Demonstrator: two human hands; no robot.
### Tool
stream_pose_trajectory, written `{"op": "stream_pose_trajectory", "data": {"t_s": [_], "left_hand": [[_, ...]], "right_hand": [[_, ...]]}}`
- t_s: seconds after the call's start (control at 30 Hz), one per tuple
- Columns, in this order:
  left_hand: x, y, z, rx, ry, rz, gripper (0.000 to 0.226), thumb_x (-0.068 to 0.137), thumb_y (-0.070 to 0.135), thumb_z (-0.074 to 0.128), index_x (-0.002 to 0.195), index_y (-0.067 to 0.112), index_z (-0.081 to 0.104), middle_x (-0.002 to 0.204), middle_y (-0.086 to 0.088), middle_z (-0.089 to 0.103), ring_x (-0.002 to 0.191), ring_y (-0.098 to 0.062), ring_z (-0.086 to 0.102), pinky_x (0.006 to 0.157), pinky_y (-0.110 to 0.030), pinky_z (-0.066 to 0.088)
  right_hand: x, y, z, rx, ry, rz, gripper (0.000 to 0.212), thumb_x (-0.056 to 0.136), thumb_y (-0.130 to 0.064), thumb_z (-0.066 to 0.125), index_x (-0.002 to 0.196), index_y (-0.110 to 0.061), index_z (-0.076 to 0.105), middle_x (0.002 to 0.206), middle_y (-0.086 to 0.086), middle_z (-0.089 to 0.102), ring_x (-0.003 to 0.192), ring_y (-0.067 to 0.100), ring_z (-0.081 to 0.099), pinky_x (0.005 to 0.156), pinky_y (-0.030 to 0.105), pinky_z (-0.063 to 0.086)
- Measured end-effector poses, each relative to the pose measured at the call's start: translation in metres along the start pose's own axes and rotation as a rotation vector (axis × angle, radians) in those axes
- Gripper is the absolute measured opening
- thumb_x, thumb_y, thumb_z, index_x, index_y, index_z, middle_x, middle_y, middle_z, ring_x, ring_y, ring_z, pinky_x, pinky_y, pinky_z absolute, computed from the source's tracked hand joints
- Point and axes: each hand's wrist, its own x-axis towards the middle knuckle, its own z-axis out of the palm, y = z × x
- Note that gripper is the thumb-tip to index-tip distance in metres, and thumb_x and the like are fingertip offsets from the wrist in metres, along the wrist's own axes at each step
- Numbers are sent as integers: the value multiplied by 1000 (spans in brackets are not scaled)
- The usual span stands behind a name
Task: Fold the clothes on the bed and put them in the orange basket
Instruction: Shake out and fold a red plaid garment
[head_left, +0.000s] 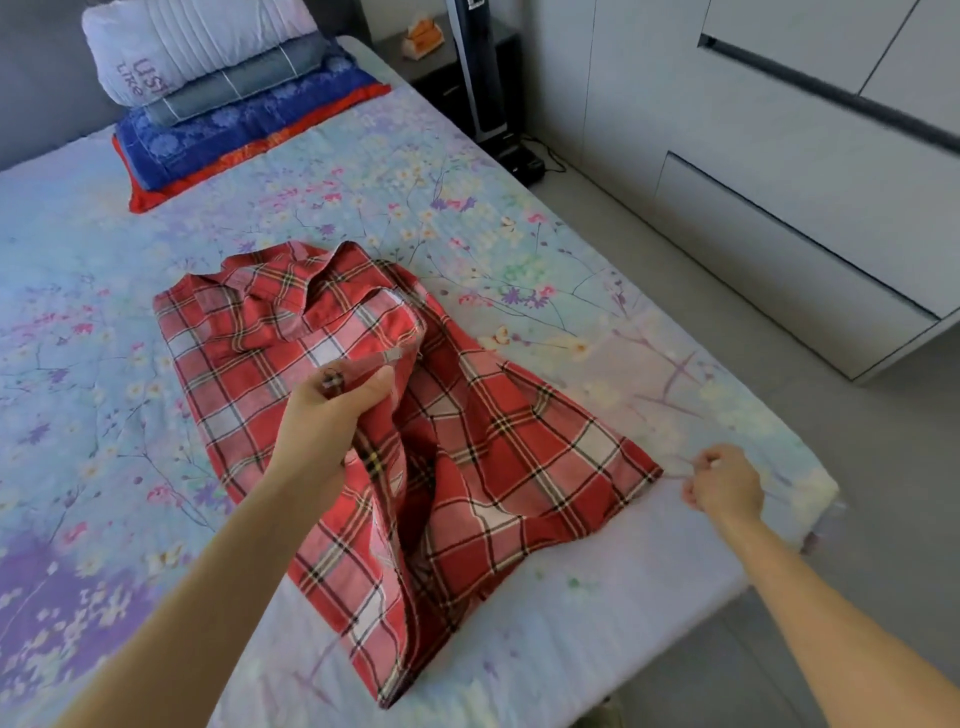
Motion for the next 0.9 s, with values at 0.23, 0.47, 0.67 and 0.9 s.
{"op": "stream_pose_trajectory", "data": {"t_s": [0.23, 0.47, 0.67, 0.9], "left_hand": [[11, -12, 39, 26, -36, -19, 5, 85, 9, 65, 88, 13, 68, 76, -4, 62, 63, -13, 59, 53, -17, 52], [17, -22, 49, 20, -71, -89, 8, 85, 6, 63, 87, 12, 68, 76, -4, 68, 65, -14, 64, 55, -20, 56], [16, -22, 55, 46, -159, -73, 11, 82, -1, 63, 83, 9, 66, 63, 1, 61, 53, -8, 60, 49, -16, 51], [20, -45, 87, 205, -185, 0, 6, 80, 8, 70, 78, 10, 66, 60, 1, 61, 55, -18, 58, 62, -33, 50]], "right_hand": [[-31, -10, 40, 271, -353, 293, 27, 92, -27, 57, 74, -7, 55, 70, 18, 62, 61, 28, 62, 55, 37, 55], [-38, -23, 67, 642, -431, 624, 30, 87, -12, 64, 63, -9, 46, 29, 1, 44, 21, 9, 40, 29, 9, 30], [-14, -44, 27, 830, -280, 482, 20, 85, 5, 50, 70, -9, 53, 37, -2, 56, 30, 7, 53, 32, 15, 42], [33, -40, -11, 1350, -97, 405, 35, 89, 15, 42, 96, -19, 49, 55, 6, 58, 37, 5, 51, 41, 14, 44]]}}
